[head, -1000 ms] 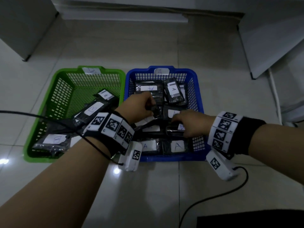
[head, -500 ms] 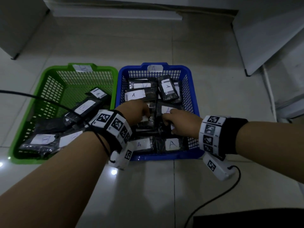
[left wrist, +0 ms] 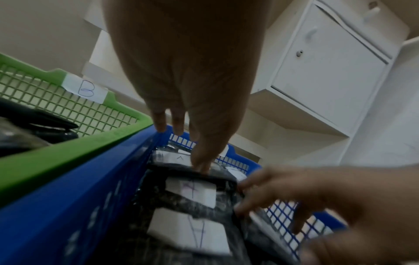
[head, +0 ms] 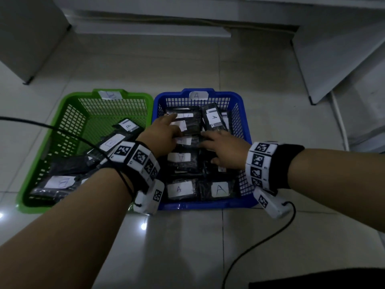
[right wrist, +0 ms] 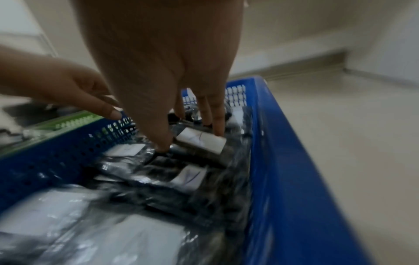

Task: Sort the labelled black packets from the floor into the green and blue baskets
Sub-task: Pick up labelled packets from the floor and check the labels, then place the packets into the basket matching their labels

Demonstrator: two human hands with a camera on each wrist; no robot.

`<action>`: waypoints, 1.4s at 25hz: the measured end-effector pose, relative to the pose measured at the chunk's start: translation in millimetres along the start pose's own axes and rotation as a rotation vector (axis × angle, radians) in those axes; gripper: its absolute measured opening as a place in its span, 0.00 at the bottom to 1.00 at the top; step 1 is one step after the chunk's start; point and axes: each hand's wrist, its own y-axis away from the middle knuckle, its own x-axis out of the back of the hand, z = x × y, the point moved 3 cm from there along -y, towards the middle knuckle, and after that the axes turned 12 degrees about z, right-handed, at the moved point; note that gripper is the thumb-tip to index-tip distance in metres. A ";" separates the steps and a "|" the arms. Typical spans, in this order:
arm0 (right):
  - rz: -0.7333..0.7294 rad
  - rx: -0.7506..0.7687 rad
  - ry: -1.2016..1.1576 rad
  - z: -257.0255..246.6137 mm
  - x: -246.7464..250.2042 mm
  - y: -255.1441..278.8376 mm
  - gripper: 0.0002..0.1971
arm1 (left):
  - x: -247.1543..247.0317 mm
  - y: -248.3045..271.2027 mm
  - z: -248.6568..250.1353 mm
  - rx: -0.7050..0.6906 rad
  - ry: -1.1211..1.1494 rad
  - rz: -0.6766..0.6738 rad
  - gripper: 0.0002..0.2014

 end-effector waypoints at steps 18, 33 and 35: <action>0.164 -0.805 -1.329 -8.7 -0.1 -26.3 0.19 | 18.5 38.9 2.4 -0.327 0.037 -0.198 0.16; 0.021 -0.322 -0.625 -28.3 3.5 -0.9 0.17 | 5.4 33.1 -2.1 -0.240 -0.070 -0.328 0.14; 0.148 -0.409 -0.612 -19.4 4.4 5.5 0.15 | 4.6 32.6 -3.5 -0.234 -0.129 -0.328 0.15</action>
